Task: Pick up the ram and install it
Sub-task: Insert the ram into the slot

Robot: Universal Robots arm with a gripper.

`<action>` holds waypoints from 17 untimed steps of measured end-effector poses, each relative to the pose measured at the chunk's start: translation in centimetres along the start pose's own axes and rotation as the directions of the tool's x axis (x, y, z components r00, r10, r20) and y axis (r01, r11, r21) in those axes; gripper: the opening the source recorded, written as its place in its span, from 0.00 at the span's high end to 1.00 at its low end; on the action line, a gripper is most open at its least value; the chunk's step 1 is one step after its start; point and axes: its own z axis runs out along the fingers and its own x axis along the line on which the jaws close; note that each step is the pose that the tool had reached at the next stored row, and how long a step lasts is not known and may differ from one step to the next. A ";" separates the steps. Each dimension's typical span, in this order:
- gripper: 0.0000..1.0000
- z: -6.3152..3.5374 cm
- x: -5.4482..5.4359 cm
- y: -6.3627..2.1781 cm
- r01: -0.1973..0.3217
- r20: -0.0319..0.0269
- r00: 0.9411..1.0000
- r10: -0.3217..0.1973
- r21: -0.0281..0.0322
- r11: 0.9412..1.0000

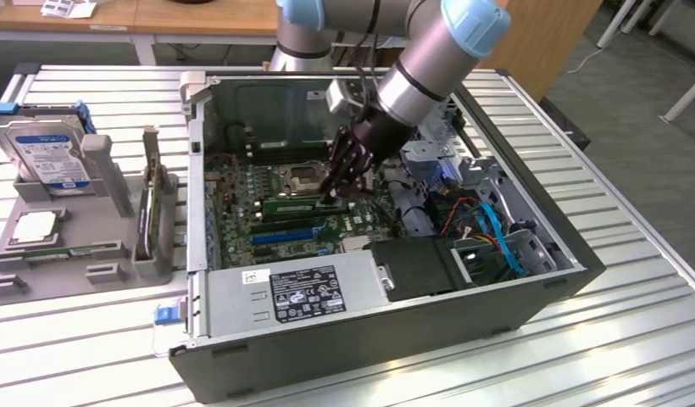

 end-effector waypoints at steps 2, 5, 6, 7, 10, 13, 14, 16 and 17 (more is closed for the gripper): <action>0.73 -0.63 0.0 0.29 0.000 0.000 1.000 0.000 0.000 1.000; 0.73 -0.64 0.0 0.32 0.000 0.000 1.000 0.000 0.000 1.000; 0.73 -0.57 0.0 0.47 0.000 0.000 1.000 0.000 0.001 1.000; 0.73 -0.40 0.0 0.84 0.000 0.000 1.000 0.000 0.006 1.000; 0.73 0.15 0.1 2.03 0.000 0.000 1.000 0.000 0.016 1.000; 0.73 0.65 0.2 3.11 0.000 0.000 1.000 0.000 0.024 1.000; 0.73 0.82 0.2 3.47 0.000 0.000 1.000 0.000 0.028 1.000; 0.73 1.12 0.2 4.14 0.000 -0.001 1.000 0.000 0.036 0.999; 0.73 1.18 0.2 4.28 -0.001 -0.001 1.000 0.001 0.038 0.999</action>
